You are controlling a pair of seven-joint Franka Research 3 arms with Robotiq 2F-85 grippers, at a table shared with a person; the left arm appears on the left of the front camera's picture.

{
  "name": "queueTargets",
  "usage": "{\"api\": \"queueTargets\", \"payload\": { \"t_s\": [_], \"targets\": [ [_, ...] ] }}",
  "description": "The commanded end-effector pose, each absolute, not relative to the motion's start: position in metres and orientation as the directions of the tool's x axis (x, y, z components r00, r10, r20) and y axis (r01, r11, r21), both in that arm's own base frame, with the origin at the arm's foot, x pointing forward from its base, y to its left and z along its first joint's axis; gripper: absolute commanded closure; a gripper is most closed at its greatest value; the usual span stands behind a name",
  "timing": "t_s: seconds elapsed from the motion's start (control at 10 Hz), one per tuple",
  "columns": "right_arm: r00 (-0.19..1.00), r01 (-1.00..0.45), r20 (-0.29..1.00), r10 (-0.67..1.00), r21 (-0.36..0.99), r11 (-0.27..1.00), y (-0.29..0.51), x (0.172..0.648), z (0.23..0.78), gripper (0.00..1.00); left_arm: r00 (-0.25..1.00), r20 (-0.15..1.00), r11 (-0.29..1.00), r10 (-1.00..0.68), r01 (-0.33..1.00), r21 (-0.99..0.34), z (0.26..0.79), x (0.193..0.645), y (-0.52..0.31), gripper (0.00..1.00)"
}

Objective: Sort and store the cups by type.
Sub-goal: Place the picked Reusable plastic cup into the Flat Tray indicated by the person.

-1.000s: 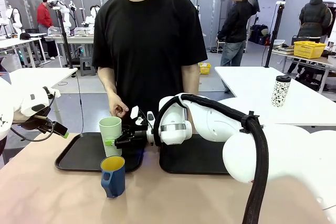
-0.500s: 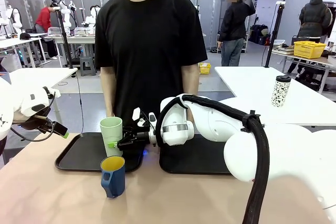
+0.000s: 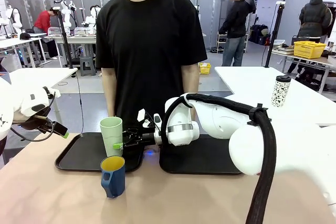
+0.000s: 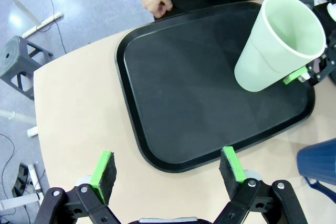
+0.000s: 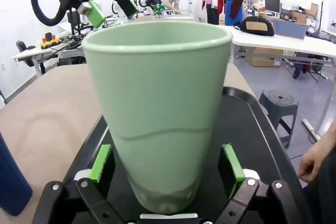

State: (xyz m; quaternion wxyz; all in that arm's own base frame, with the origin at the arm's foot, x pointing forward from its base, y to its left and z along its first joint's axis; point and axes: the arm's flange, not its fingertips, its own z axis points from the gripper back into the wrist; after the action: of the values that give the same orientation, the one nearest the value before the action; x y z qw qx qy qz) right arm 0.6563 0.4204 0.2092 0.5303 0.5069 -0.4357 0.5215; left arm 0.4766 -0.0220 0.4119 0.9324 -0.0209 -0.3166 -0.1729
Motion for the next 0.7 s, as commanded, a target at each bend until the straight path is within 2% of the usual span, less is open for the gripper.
{"api": "queueTargets", "payload": {
  "t_s": [0.0,0.6],
  "targets": [
    [0.078,-0.996,0.985,0.152,0.084,-0.037,0.401,0.642,0.216,0.0,0.737,0.602,0.939,-0.308,0.336,0.069,0.414,0.475,-0.022,0.0],
    [0.105,-0.993,0.949,0.298,0.084,0.081,0.336,0.626,0.247,0.0,0.737,0.602,0.939,-0.308,0.336,0.069,0.414,0.475,-0.022,0.0]
  ]
}}
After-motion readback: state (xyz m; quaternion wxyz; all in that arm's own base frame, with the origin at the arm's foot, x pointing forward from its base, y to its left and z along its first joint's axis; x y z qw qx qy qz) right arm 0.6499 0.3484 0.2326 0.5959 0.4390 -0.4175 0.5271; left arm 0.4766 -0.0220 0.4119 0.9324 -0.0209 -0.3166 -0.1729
